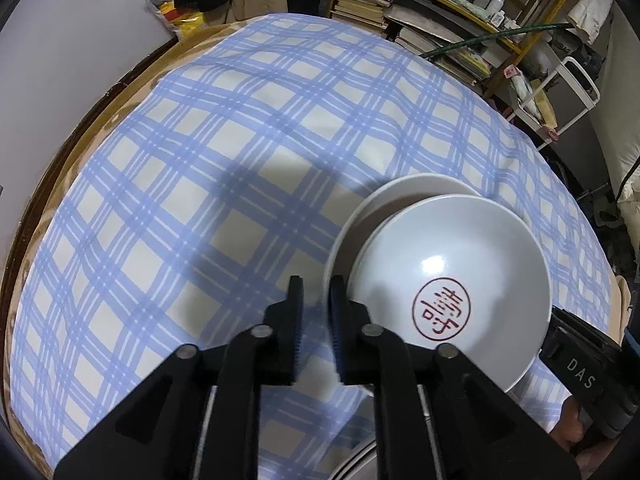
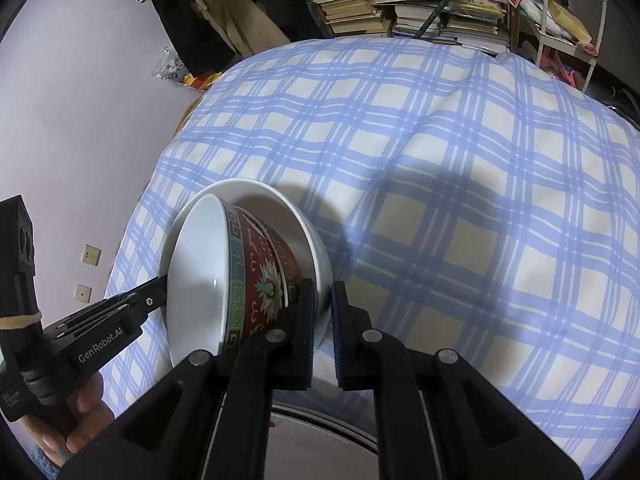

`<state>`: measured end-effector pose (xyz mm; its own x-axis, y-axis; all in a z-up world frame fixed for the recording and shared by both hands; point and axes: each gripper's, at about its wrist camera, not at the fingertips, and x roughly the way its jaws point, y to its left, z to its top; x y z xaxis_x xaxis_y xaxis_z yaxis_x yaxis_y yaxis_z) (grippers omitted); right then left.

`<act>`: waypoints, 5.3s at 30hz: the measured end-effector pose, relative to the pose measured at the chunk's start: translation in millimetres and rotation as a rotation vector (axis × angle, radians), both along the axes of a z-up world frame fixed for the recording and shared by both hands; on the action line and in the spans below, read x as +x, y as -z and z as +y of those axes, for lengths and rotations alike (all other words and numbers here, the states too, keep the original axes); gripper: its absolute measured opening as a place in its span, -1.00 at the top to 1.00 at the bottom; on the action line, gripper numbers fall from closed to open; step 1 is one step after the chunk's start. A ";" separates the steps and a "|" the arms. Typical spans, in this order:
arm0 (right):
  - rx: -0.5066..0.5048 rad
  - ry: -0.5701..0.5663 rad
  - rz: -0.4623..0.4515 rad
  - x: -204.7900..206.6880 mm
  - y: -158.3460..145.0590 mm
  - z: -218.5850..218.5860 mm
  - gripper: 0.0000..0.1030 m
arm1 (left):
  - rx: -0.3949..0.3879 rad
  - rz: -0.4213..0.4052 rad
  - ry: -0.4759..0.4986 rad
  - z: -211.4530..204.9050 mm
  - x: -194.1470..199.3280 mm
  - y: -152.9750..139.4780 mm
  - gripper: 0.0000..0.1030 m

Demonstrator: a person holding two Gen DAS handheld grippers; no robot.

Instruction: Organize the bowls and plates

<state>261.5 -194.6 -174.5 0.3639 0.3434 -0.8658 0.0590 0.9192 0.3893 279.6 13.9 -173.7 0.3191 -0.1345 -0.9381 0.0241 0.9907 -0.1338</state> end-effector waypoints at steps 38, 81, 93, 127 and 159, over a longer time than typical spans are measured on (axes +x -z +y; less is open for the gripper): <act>0.000 -0.004 0.134 13.0 -8.0 16.0 0.79 | -0.034 -0.003 0.031 -5.1 3.1 -19.2 0.96; -0.020 -0.092 0.096 16.7 0.1 13.8 0.76 | -0.075 0.036 -0.010 4.3 -9.0 2.9 0.94; 0.014 -0.043 0.127 18.2 2.5 11.2 0.76 | -0.090 0.049 -0.027 5.2 -5.4 0.3 0.96; 0.020 0.081 0.085 -136.4 -50.9 -12.7 0.79 | -0.005 0.034 0.039 -29.0 -140.9 -51.9 0.95; -0.117 0.119 -0.269 -204.0 -102.9 -33.6 -0.21 | 0.276 -0.393 0.072 -30.6 -235.5 -118.2 -0.10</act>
